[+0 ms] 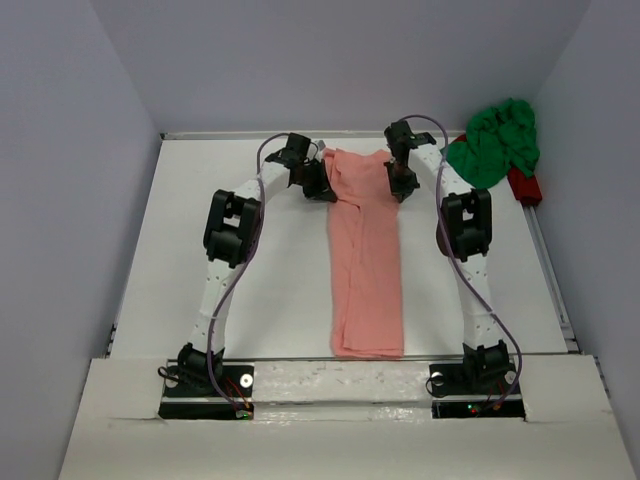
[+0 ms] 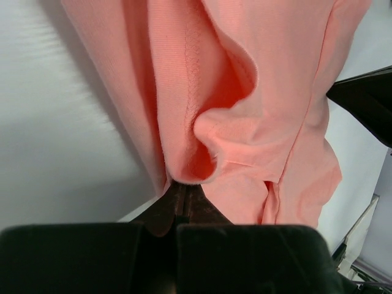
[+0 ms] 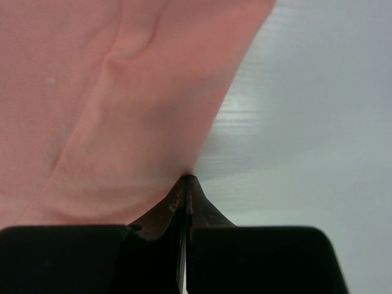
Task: Fold and stack the t-shirts
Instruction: Rotate the tshirt 90 degrees
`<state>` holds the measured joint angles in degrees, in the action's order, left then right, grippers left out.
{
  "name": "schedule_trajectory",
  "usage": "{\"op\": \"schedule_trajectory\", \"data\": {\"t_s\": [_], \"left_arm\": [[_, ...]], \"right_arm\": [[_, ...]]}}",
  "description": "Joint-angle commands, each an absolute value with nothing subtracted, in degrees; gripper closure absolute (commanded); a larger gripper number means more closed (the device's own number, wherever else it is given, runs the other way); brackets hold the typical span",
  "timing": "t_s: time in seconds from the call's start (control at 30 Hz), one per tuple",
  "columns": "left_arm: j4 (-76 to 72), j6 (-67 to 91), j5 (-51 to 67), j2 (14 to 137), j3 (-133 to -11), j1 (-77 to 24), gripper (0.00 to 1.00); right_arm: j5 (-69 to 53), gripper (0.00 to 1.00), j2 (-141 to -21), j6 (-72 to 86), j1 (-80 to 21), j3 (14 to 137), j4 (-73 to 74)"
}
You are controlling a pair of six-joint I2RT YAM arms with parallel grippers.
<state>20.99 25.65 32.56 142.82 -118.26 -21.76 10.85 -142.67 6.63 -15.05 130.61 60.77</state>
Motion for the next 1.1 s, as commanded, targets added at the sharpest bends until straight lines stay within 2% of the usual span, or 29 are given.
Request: {"op": "schedule_trajectory", "data": {"t_s": [0.0,0.13,0.33,0.5,0.6,0.63,0.73,0.77,0.87,1.07], "left_arm": [[26.9,24.0,26.9,140.5,-116.5,-19.3,1.00],[29.5,22.9,27.2,142.0,-120.9,-17.7,1.00],[34.5,22.1,30.0,148.6,-133.4,-13.5,1.00],[32.5,21.7,32.3,152.0,-137.5,-10.3,1.00],[31.2,21.9,33.8,152.3,-137.8,-9.8,1.00],[31.2,21.9,33.7,151.9,-137.6,-9.8,1.00],[28.7,21.8,30.1,147.0,-132.2,-10.5,1.00],[28.1,21.9,28.7,144.1,-129.6,-10.7,1.00],[28.0,21.3,25.1,140.0,-127.1,-12.5,1.00],[32.6,19.9,16.1,131.2,-125.4,-19.4,1.00]], "right_arm": [[7.3,1.00,-145.9,4.2,-15.2,137.4,62.1],[4.0,1.00,-147.4,2.7,-15.2,140.1,60.6],[6.5,1.00,-147.7,0.7,-15.2,144.3,58.4],[7.6,1.00,-139.8,2.1,-16.5,139.7,54.4],[11.9,0.91,-134.3,2.6,-19.5,133.6,52.4],[13.1,0.84,-130.6,2.9,-20.4,132.0,52.1],[17.6,0.81,-124.6,4.7,-22.9,126.1,51.2],[17.5,0.82,-123.5,4.7,-22.9,123.9,51.2],[16.6,1.00,-120.9,4.6,-22.9,120.3,50.5],[10.6,1.00,-120.2,8.7,-22.9,112.7,51.2]]}}
